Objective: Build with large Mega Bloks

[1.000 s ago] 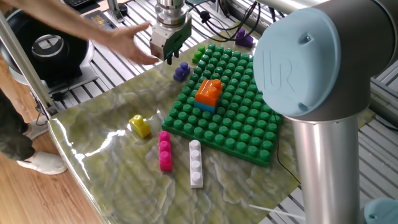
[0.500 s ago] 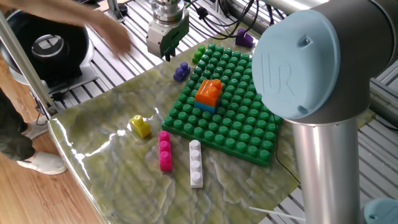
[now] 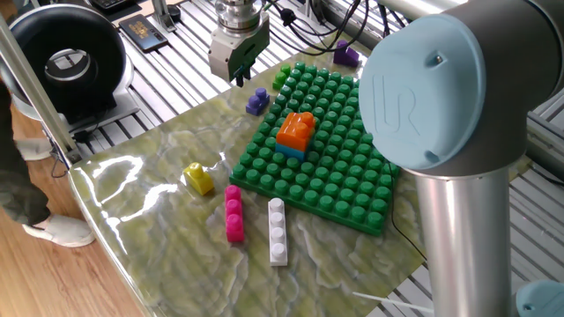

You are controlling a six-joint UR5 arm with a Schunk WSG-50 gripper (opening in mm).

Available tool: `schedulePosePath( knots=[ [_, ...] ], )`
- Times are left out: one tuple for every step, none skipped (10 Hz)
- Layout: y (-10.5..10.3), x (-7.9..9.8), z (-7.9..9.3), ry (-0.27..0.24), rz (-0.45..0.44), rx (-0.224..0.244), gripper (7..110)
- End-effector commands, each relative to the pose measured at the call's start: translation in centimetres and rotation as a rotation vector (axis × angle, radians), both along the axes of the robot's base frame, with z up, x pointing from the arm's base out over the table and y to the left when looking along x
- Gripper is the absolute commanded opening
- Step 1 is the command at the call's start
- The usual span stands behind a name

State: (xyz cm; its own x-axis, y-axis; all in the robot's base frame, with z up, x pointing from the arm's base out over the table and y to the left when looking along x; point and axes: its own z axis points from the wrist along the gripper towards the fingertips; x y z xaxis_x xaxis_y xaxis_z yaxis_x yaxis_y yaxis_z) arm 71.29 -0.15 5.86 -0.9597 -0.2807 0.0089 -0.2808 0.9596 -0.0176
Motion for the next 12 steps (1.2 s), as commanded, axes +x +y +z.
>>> schedulePosePath(
  knots=[
    [-0.2,-0.3,-0.2,0.014,-0.005,0.001,44],
    [0.0,0.0,-0.7,0.004,-0.003,0.011,44],
    [0.3,0.2,-1.0,-0.001,-0.005,0.028,44],
    [0.2,0.3,-1.1,-0.004,-0.008,0.021,44],
    [0.1,0.5,-1.4,-0.007,-0.017,0.023,44],
    [-0.1,0.7,-2.1,-0.010,-0.018,0.028,44],
    [-0.5,0.6,-2.5,-0.013,-0.023,0.025,44],
    [-1.3,0.5,-2.4,-0.012,-0.023,-0.003,44],
    [-1.5,0.4,-2.5,-0.011,-0.018,-0.003,44],
    [-1.3,0.3,-2.6,-0.013,-0.001,0.017,44],
    [-1.1,0.2,-2.5,-0.014,0.009,0.032,66],
    [-0.8,0.1,-2.4,-0.013,0.008,0.047,66]
  ],
)
